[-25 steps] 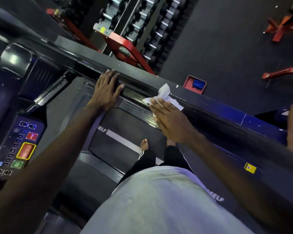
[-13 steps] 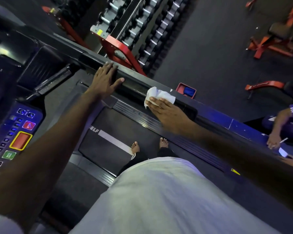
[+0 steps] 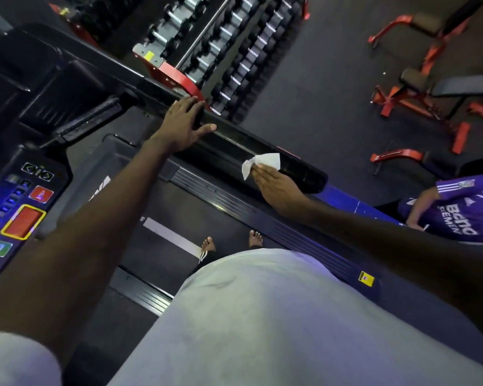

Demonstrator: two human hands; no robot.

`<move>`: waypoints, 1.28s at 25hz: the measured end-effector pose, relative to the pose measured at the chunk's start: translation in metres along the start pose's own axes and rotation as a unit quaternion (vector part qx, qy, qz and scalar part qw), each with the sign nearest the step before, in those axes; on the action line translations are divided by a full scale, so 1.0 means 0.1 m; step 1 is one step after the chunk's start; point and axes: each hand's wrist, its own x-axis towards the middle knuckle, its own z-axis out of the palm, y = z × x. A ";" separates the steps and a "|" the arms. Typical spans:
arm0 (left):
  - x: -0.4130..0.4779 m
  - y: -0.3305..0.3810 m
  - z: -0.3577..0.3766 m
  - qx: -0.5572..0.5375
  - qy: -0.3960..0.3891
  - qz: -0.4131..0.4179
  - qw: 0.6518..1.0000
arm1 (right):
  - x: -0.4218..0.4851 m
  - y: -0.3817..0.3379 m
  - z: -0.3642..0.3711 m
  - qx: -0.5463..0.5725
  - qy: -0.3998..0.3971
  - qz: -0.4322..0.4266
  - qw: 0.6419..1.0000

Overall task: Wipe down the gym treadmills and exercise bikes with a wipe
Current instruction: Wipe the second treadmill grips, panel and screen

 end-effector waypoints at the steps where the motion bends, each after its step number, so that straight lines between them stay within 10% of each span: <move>1: 0.00 -0.02 0.02 -0.006 0.002 0.001 1.000 | 0.01 -0.01 -0.01 0.003 -0.012 -0.004 1.000; 21: -0.04 -0.24 0.02 -0.016 0.023 0.057 0.998 | 0.74 0.13 -0.43 0.178 0.084 0.068 0.978; 32: -0.06 -0.55 -0.05 -0.024 0.031 0.078 0.996 | 0.95 0.04 -0.61 0.439 0.050 0.292 0.849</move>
